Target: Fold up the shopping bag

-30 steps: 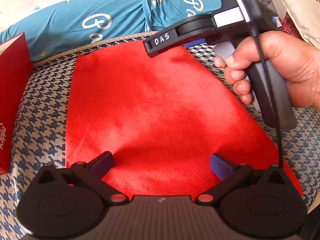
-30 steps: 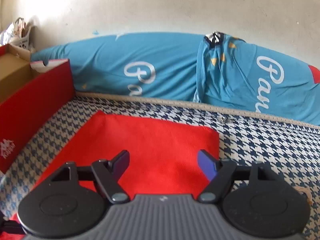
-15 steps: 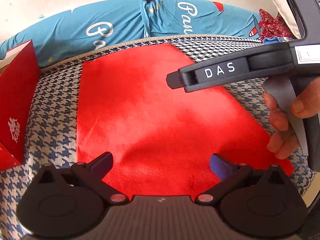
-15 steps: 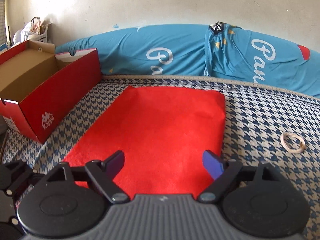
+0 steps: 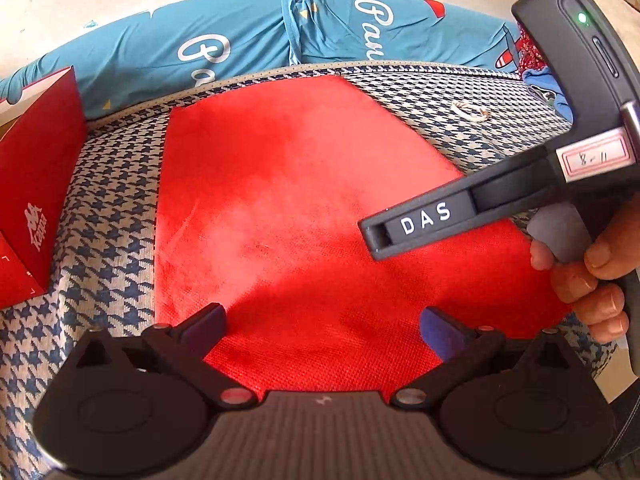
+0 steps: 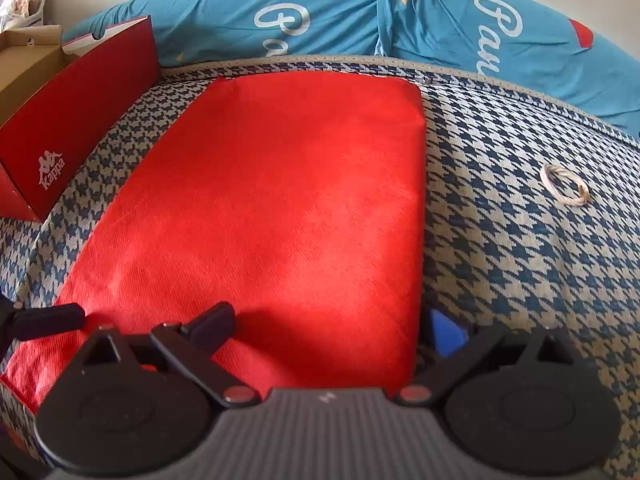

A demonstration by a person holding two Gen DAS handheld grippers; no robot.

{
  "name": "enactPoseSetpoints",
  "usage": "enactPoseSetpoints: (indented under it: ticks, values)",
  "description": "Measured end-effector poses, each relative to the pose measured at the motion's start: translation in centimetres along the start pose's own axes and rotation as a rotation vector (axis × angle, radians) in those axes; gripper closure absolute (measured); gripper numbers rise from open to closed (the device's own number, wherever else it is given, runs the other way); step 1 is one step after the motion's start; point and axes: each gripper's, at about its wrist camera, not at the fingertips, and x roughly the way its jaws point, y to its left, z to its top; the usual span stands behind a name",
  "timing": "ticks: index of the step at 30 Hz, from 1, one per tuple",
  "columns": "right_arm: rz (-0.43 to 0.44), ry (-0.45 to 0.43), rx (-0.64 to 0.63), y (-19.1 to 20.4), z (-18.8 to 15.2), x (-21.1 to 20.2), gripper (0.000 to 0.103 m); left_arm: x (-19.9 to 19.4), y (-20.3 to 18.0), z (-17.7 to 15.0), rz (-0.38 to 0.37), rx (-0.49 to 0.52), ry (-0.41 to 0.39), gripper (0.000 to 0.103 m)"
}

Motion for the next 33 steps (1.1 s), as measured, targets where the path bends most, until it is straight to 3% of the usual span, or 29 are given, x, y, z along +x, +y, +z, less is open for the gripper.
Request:
enactPoseSetpoints:
  ticks: [21,33]
  values:
    - [-0.006,0.057,0.0,0.2,-0.3,1.0,0.0,0.3,-0.5,0.0,0.027,-0.039,0.019,0.0]
    - [-0.011,0.058,0.032,0.4,-0.1,1.1,0.0,0.1,-0.4,1.2,0.048,-0.103,0.123,0.0]
